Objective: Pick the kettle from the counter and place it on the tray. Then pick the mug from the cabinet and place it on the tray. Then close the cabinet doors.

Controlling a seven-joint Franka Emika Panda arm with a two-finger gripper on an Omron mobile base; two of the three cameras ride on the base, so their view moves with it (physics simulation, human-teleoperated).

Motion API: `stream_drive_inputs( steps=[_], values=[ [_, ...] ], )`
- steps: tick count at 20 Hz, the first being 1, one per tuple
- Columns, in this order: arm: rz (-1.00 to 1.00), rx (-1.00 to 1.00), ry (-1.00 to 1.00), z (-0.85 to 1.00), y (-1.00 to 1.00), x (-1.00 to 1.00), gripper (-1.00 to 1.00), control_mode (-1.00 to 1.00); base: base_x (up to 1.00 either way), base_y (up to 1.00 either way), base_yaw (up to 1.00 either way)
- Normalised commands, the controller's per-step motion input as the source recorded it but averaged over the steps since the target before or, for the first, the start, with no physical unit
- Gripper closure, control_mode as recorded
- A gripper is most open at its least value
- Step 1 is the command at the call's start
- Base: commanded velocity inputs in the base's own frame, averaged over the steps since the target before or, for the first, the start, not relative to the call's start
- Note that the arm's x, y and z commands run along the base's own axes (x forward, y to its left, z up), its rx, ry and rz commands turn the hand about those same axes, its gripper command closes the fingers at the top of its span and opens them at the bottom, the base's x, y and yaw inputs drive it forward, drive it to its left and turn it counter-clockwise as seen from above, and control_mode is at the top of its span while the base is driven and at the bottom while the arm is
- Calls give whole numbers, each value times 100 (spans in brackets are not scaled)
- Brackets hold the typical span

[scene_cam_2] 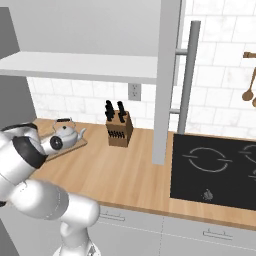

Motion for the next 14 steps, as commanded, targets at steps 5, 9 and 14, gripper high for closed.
stream_drive_inputs(
  steps=[5,9,14],
  values=[
    [3,0,-6,7,-2,-28,-100,-100,0,0,0],
    [0,0,-9,84,-29,-28,-100,-100,0,0,0],
    [-5,0,23,100,-35,-29,-100,-100,0,0,0]
  ],
)
